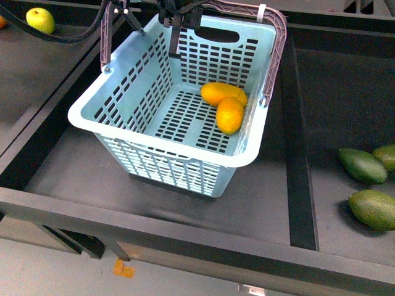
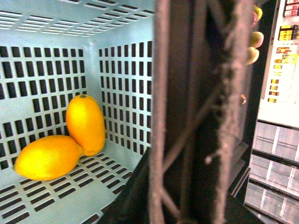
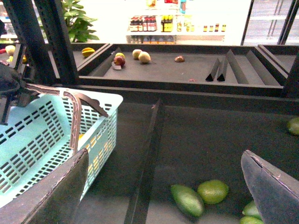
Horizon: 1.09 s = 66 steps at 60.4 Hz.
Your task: Pick lemon and mango into basket
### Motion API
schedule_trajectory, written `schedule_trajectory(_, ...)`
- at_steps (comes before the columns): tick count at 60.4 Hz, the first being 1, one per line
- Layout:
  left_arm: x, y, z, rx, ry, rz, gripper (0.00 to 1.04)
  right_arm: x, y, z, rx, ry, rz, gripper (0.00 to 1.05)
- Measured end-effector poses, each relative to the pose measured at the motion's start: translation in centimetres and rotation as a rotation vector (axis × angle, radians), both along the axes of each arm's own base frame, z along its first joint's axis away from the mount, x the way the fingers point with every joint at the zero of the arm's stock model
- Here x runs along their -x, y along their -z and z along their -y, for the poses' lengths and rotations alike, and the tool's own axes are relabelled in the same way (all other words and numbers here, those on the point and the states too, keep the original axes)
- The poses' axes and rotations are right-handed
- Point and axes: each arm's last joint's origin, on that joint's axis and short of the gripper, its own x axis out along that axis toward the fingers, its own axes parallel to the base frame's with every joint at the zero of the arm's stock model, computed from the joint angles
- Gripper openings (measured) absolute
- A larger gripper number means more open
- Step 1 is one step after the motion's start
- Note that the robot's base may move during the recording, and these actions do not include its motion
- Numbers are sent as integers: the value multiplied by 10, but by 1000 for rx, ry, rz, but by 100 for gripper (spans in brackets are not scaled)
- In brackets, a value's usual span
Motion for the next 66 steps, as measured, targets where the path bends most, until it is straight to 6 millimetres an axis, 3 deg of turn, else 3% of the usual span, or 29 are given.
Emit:
schedule_trajectory(16, 33, -14, -22, -48, -134, -243, 70, 0, 0, 0, 0, 0, 0, 96)
schedule_trajectory(23, 67, -42, -43, -127, -229, -299, 99, 0, 0, 0, 0, 0, 0, 96)
schedule_trajectory(36, 119, -76, -41, -167, -227, -222, 98, 0, 0, 0, 0, 0, 0, 96)
schedule_trajectory(40, 132, -78, -44, -203, -45, -37, 88, 0, 0, 0, 0, 0, 0, 96)
schedule_trajectory(44, 150, -71, -61, -387, 160, 186, 75, 0, 0, 0, 0, 0, 0, 96)
schedule_trajectory(46, 162, -66, -78, -589, 269, 346, 66, 0, 0, 0, 0, 3, 0, 96)
schedule_trajectory(50, 181, -64, -108, -884, 301, 555, 52, 0, 0, 0, 0, 2, 0, 96)
schedule_trajectory(57, 214, -62, -143, -1202, 340, 614, 29, 0, 0, 0, 0, 2, 0, 96)
schedule_trajectory(64, 242, -47, -164, -1301, 411, 586, 4, 0, 0, 0, 0, 2, 0, 96)
schedule_trajectory(66, 247, -44, -168, -1312, 414, 578, 4, 0, 0, 0, 0, 2, 0, 96)
